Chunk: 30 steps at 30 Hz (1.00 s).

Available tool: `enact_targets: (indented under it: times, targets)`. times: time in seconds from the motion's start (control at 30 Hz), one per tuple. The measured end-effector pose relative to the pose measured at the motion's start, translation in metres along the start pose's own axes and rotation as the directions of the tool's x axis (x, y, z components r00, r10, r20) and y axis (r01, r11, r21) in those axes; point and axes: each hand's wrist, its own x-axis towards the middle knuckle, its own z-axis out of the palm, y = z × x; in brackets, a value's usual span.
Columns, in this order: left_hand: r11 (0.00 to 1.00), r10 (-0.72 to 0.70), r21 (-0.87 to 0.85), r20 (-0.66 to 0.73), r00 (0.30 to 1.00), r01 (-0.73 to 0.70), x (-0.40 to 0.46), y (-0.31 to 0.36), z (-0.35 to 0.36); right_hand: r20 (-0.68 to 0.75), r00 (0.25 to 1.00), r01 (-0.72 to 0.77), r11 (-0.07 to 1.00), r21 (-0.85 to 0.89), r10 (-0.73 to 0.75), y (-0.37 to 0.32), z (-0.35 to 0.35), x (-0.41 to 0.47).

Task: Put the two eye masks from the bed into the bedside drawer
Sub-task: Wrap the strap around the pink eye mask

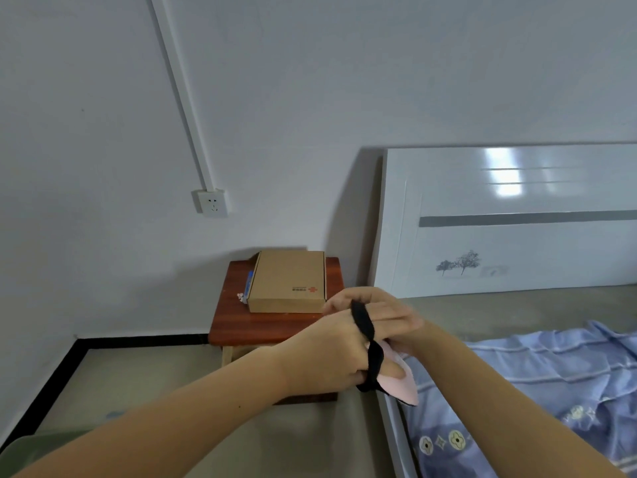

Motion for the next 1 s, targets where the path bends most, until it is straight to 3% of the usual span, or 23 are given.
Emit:
enact_targets:
  times: [0.1,0.17,0.43,0.57,0.67,0.73,0.8,0.83,0.87,0.9,0.93,1.0]
  targets:
    - [0.969,-0.091,-0.234,-0.073,0.993,0.072,-0.008,-0.013,-0.009,-0.096,0.994,-0.031,0.958,0.284,0.06,0.006,-0.019,0.001]
    - [0.927,-0.175,-0.36,-0.16,0.971,0.108,-0.017,-0.018,-0.012,-0.1,0.989,-0.07,0.942,0.328,0.108,0.013,-0.029,0.0]
    - [0.908,-0.365,-0.331,-0.33,0.87,0.255,-0.044,-0.019,-0.007,-0.026,0.997,-0.061,0.952,0.3,0.072,0.033,-0.029,-0.011]
    - [0.84,-0.463,-0.423,-0.233,0.855,0.34,-0.051,-0.021,0.009,0.142,0.99,-0.059,0.895,0.442,-0.005,0.03,-0.04,-0.018]
    - [0.726,-0.545,-0.551,-0.096,0.833,0.412,-0.06,-0.032,0.028,0.157,0.986,-0.112,0.943,0.314,0.065,0.032,-0.036,-0.014]
    - [0.49,-0.657,-0.737,0.04,0.753,0.466,-0.067,-0.035,0.043,0.019,0.992,-0.122,0.984,0.13,0.121,0.04,-0.022,-0.003]
    - [0.067,-0.801,-0.886,0.227,0.553,0.46,-0.077,-0.034,0.06,-0.141,0.974,-0.172,0.983,0.058,0.178,0.056,-0.008,0.012]
    - [-0.195,-0.824,-0.909,0.356,0.441,0.369,-0.083,-0.033,0.071,-0.196,0.956,-0.209,0.976,0.06,0.217,0.066,-0.001,0.019]
    - [-0.422,-0.788,-0.866,0.497,0.363,0.268,-0.09,-0.032,0.086,-0.234,0.938,-0.245,0.967,0.071,0.255,0.078,0.005,0.025]
    - [-0.587,-0.722,-0.786,0.617,0.312,0.194,-0.098,-0.028,0.103,-0.264,0.918,-0.284,0.956,0.077,0.295,0.092,0.011,0.031]
    - [-0.661,-0.665,-0.721,0.692,0.282,0.208,-0.105,-0.024,0.12,-0.283,0.898,-0.328,0.942,0.075,0.336,0.106,0.016,0.037]
    - [-0.708,-0.599,-0.629,0.776,0.199,0.322,-0.117,-0.014,0.159,-0.29,0.859,-0.425,0.904,0.057,0.422,0.14,0.026,0.05]
